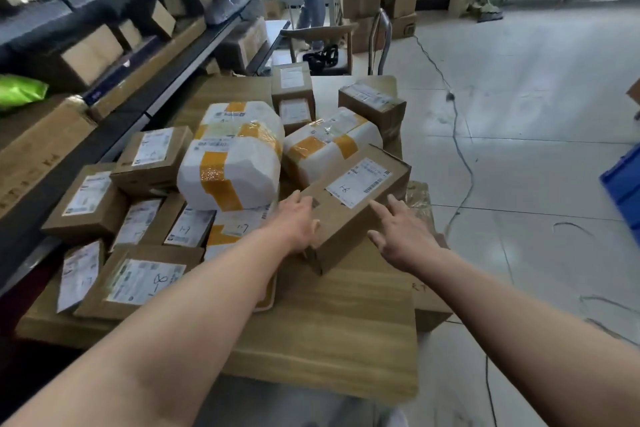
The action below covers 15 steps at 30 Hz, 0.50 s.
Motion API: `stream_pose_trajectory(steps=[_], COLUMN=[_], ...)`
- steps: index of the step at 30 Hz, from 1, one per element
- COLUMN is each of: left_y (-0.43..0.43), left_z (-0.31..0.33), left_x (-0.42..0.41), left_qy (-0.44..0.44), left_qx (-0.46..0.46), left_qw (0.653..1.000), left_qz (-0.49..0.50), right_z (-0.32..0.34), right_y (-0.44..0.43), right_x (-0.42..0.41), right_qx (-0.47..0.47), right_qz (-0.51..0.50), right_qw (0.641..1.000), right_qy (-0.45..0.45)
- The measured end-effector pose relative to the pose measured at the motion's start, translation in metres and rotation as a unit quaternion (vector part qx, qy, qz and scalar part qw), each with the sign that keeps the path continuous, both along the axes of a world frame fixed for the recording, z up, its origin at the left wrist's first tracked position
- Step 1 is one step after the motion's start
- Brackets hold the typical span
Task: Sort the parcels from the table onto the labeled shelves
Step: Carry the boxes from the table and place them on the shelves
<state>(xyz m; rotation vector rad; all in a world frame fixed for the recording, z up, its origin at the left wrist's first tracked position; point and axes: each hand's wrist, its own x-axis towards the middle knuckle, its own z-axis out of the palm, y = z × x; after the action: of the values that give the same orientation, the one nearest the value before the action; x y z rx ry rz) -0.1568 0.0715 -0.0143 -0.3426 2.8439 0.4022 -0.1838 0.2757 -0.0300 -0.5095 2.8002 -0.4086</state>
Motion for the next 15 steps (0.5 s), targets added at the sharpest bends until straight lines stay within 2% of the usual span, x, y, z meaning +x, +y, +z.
stream_pose_trajectory(steps=[6, 9, 12, 15], left_y=[-0.016, -0.019, -0.018, -0.011], left_z=[-0.014, -0.016, -0.019, -0.028], left_x=[-0.033, -0.036, -0.039, -0.040], left_qy=[-0.042, -0.011, -0.011, -0.061], left_qx=[-0.022, -0.058, 0.004, 0.114], left_qw=[0.999, 0.997, 0.999, 0.991], left_qz=[-0.026, -0.046, -0.035, -0.022], right_z=[-0.015, -0.021, -0.023, -0.025], right_y=[-0.014, -0.017, -0.020, -0.026], right_x=[-0.013, -0.012, -0.013, -0.013], right_qx=[-0.017, -0.017, -0.032, -0.079], right_qz=[-0.048, -0.074, -0.114, -0.163], right_qw=[0.997, 0.994, 0.987, 0.976], right_qy=[-0.054, -0.077, -0.107, -0.118])
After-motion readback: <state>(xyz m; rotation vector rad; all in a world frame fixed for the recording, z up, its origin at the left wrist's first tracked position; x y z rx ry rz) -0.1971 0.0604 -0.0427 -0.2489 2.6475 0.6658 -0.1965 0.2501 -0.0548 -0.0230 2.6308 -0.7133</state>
